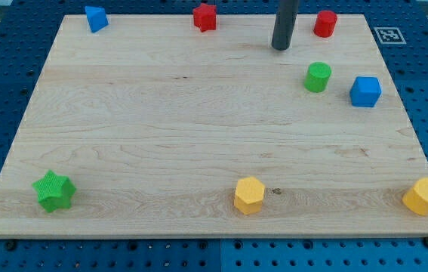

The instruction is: Move the re star to the center left

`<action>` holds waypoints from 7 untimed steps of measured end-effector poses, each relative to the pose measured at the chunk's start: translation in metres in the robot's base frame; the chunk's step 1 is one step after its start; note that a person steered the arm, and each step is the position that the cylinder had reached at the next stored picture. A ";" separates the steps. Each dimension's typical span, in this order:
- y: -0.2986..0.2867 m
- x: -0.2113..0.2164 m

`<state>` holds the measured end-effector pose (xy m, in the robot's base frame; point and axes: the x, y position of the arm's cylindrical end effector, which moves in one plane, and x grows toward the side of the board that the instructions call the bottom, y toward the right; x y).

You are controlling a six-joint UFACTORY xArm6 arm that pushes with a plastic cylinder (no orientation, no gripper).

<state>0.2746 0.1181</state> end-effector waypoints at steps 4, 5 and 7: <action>-0.108 -0.081; -0.145 -0.082; -0.201 -0.083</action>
<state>0.1919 -0.0833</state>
